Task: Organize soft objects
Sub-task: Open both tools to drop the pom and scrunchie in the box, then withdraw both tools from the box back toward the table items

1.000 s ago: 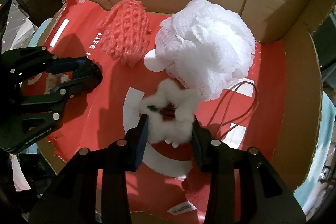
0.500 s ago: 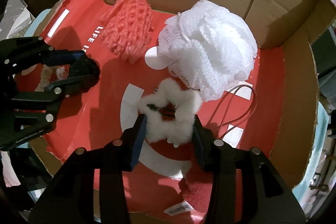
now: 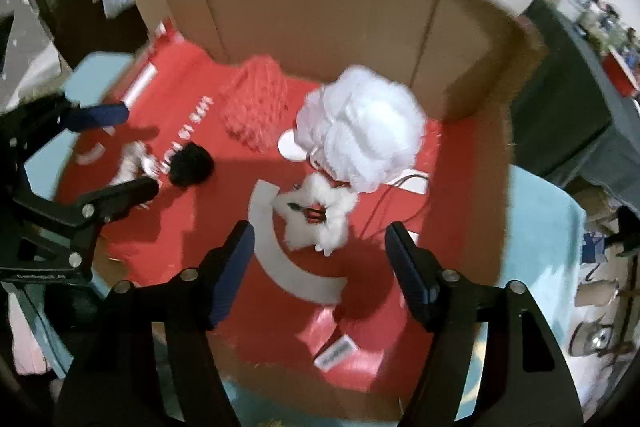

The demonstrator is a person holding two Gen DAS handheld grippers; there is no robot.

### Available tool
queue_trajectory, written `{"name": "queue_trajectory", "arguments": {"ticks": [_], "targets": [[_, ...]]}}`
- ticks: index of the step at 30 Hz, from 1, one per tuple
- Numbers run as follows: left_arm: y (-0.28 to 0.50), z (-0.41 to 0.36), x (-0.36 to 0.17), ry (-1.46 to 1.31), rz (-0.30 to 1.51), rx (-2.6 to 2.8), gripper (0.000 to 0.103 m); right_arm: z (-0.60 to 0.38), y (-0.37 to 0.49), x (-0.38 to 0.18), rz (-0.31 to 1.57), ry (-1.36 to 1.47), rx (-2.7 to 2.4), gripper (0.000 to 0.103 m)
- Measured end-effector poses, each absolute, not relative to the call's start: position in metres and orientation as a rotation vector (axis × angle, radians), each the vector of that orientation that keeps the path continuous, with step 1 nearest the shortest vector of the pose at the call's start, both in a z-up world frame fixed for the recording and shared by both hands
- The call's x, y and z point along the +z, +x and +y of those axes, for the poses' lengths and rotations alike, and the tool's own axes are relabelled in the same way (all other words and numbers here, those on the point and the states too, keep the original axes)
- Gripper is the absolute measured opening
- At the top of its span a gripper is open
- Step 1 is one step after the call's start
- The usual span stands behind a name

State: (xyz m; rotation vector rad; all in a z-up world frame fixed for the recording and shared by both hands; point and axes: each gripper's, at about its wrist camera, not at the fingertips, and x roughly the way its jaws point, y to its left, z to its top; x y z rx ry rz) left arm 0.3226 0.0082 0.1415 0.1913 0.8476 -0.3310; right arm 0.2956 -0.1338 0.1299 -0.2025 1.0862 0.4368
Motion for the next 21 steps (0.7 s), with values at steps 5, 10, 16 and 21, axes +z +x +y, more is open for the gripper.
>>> {"name": "queue_trajectory", "arguments": {"ticks": [5,10,16,21], "targets": [[0.276,0.017,0.176,0.142,0.732,-0.305,0.097,-0.158,0.266,0.171,0.977,-0.145,0.416,0.076],[0.221,0.021,0.208,0.119,0.605,-0.267,0.103,-0.175,0.218,0.212,0.865,-0.101,0.414,0.086],[0.16,0.023,0.227,0.087,0.494,-0.245,0.103,-0.18,0.151,0.242,0.746,-0.094,0.419,0.087],[0.114,0.022,0.228,0.058,0.44,-0.253,0.103,-0.184,0.094,0.253,0.654,-0.084,0.423,0.089]]}}
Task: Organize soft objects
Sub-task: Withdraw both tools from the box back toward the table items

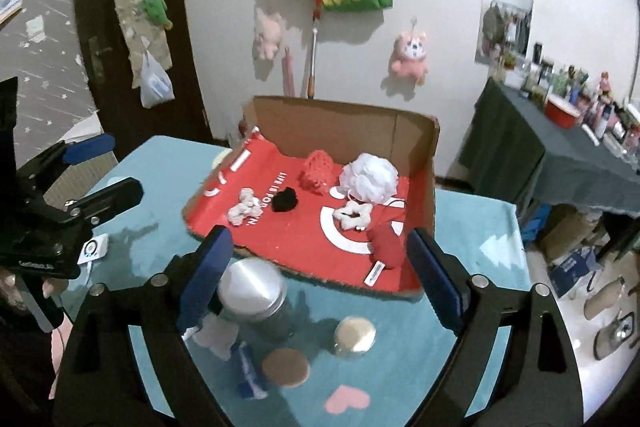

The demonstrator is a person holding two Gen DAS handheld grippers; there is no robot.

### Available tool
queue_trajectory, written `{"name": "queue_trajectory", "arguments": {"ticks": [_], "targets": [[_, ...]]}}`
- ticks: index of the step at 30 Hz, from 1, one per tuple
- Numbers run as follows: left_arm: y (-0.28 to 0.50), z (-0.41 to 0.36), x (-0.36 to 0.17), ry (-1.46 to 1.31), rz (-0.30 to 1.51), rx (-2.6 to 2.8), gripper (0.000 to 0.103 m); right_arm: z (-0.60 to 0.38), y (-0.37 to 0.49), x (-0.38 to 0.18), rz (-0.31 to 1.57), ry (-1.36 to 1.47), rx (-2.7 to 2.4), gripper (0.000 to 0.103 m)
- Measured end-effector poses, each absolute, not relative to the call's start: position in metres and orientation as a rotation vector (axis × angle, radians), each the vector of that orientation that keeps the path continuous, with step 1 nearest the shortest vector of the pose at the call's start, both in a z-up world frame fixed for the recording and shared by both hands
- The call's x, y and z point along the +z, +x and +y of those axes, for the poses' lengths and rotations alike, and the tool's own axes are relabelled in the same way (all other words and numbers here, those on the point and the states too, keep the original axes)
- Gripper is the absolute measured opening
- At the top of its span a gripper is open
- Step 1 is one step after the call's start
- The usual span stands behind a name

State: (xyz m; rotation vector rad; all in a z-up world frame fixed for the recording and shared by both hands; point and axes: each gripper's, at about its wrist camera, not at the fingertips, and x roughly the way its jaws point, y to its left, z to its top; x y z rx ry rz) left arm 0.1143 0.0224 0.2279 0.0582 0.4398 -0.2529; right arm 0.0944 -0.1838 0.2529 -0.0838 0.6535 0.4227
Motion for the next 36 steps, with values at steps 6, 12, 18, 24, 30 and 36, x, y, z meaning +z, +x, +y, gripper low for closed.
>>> {"name": "queue_trajectory", "arguments": {"ticks": [6,12,18,24,30,36], "targets": [[0.065,0.019,0.219,0.032,0.368,-0.26,0.103,-0.191,0.035,0.256,0.555,-0.066,0.416,0.095],[0.028,0.016,0.202,0.011,0.309,-0.257,0.103,-0.191,-0.008,0.242,0.472,-0.089,0.371,0.096],[0.005,0.013,0.175,-0.001,0.29,-0.251,0.103,-0.191,-0.044,0.217,0.386,-0.081,0.287,0.096],[-0.004,0.012,0.144,0.004,0.277,-0.244,0.103,-0.196,-0.067,0.19,0.335,-0.046,0.26,0.096],[-0.007,0.007,0.121,0.015,0.294,-0.237,0.103,-0.196,-0.071,0.159,0.353,-0.033,0.224,0.097],[-0.006,0.005,0.095,-0.019,0.347,-0.242,0.103,-0.197,-0.072,0.129,0.383,-0.018,0.193,0.097]]}}
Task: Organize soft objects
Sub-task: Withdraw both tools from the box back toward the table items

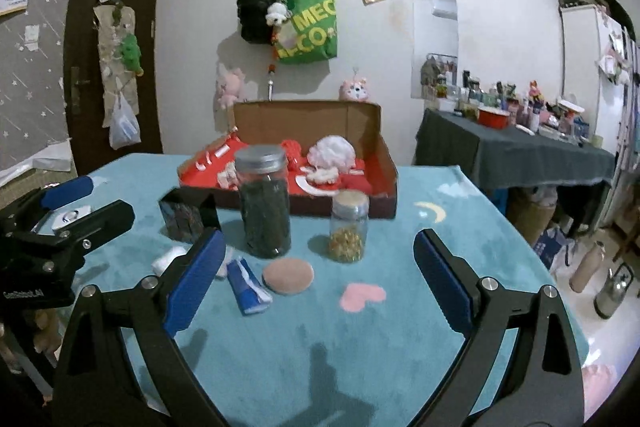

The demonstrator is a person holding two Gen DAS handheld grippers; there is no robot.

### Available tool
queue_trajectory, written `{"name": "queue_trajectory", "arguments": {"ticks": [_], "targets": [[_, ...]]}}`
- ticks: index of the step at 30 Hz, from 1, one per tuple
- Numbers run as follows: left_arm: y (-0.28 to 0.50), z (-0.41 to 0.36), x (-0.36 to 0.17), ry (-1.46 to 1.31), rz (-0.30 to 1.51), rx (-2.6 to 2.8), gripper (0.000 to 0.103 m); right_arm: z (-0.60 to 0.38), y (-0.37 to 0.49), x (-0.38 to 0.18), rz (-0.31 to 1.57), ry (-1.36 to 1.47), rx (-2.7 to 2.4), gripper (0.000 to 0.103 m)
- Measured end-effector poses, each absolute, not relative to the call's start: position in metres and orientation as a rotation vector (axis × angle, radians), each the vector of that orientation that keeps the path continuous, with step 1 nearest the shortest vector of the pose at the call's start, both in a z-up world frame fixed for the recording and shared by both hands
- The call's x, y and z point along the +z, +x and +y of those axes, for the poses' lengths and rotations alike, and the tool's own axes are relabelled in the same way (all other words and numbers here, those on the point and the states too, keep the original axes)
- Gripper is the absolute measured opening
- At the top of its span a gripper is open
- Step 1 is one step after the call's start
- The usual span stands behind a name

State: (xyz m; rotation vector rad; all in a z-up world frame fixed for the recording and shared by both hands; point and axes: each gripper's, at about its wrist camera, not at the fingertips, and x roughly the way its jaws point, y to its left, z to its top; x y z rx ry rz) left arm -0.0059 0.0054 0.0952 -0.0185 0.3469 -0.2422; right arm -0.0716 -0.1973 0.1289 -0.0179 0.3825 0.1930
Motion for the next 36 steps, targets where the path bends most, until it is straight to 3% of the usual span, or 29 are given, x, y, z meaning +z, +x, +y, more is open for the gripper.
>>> {"name": "queue_trajectory", "arguments": {"ticks": [16,36], "targets": [[0.006,0.007,0.043,-0.024,0.451,-0.202,0.103,-0.195,-0.066,0.071,0.466,-0.014,0.168,0.097],[0.025,0.012,0.039,0.002,0.53,-0.214,0.103,-0.191,-0.049,0.057,0.551,0.004,0.191,0.097]]}}
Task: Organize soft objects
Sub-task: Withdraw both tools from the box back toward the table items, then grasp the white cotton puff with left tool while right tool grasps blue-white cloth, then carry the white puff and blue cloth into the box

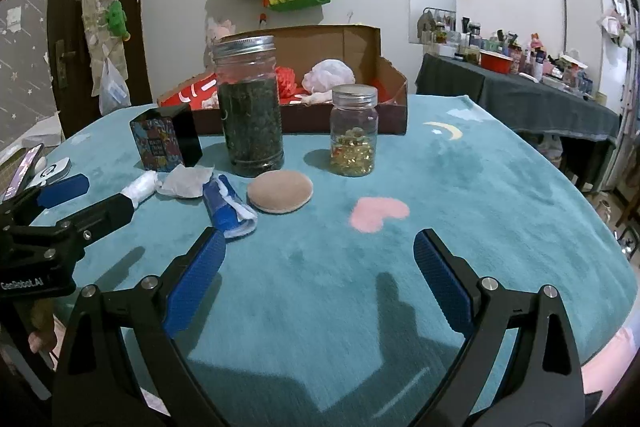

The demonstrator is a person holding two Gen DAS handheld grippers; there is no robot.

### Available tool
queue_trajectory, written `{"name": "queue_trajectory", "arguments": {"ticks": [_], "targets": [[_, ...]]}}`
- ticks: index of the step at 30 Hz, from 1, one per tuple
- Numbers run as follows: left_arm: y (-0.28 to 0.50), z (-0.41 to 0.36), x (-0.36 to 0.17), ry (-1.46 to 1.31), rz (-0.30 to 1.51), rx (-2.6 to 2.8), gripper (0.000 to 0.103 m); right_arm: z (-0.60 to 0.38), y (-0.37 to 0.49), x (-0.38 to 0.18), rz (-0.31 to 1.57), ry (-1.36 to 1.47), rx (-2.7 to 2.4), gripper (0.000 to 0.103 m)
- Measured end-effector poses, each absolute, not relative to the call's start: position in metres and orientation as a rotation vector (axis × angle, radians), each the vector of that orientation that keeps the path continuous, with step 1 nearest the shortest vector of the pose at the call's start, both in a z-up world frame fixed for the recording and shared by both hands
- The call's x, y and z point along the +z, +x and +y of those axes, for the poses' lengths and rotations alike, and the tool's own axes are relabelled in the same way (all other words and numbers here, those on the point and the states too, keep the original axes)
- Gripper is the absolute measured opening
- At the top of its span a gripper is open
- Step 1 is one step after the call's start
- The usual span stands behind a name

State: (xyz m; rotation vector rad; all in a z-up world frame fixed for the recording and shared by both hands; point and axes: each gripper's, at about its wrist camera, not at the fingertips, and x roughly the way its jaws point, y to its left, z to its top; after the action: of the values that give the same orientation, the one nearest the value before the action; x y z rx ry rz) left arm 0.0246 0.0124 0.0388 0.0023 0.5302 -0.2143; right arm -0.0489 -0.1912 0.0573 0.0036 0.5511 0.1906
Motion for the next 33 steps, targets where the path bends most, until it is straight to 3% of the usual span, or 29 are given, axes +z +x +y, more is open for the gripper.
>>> {"name": "queue_trajectory", "arguments": {"ticks": [10,15,18,19,20,21,22,23,24,26,33], "targets": [[0.054,0.029,0.043,0.006,0.637,-0.221,0.103,-0.18,-0.016,0.064,0.626,-0.015,0.265,0.097],[0.069,0.037,0.039,0.028,0.703,-0.219,0.095,-0.17,-0.004,0.063,0.675,-0.032,0.334,0.096],[0.08,0.041,0.032,0.024,0.772,-0.238,0.079,-0.161,0.004,0.06,0.712,-0.044,0.379,0.096],[0.084,0.04,0.03,0.027,0.798,-0.246,0.069,-0.156,0.008,0.058,0.732,-0.053,0.393,0.096],[0.088,0.039,0.025,0.03,0.832,-0.256,0.055,-0.153,0.008,0.057,0.74,-0.056,0.4,0.093],[0.088,0.039,0.023,0.039,0.844,-0.252,0.051,-0.149,0.011,0.054,0.761,-0.064,0.415,0.088],[0.087,0.039,0.024,0.05,0.828,-0.248,0.044,-0.145,0.013,0.051,0.782,-0.074,0.422,0.07],[0.085,0.038,0.024,0.052,0.826,-0.262,0.029,-0.143,0.015,0.047,0.803,-0.079,0.429,0.051],[0.084,0.039,0.025,0.052,0.828,-0.275,0.022,-0.141,0.017,0.043,0.828,-0.081,0.435,0.05],[0.08,0.04,0.027,0.043,0.821,-0.287,0.019,-0.139,0.012,0.046,0.799,-0.092,0.449,0.03],[0.069,0.032,0.039,0.037,0.794,-0.346,0.018,-0.143,0.005,0.05,0.784,-0.066,0.48,0.027]]}}
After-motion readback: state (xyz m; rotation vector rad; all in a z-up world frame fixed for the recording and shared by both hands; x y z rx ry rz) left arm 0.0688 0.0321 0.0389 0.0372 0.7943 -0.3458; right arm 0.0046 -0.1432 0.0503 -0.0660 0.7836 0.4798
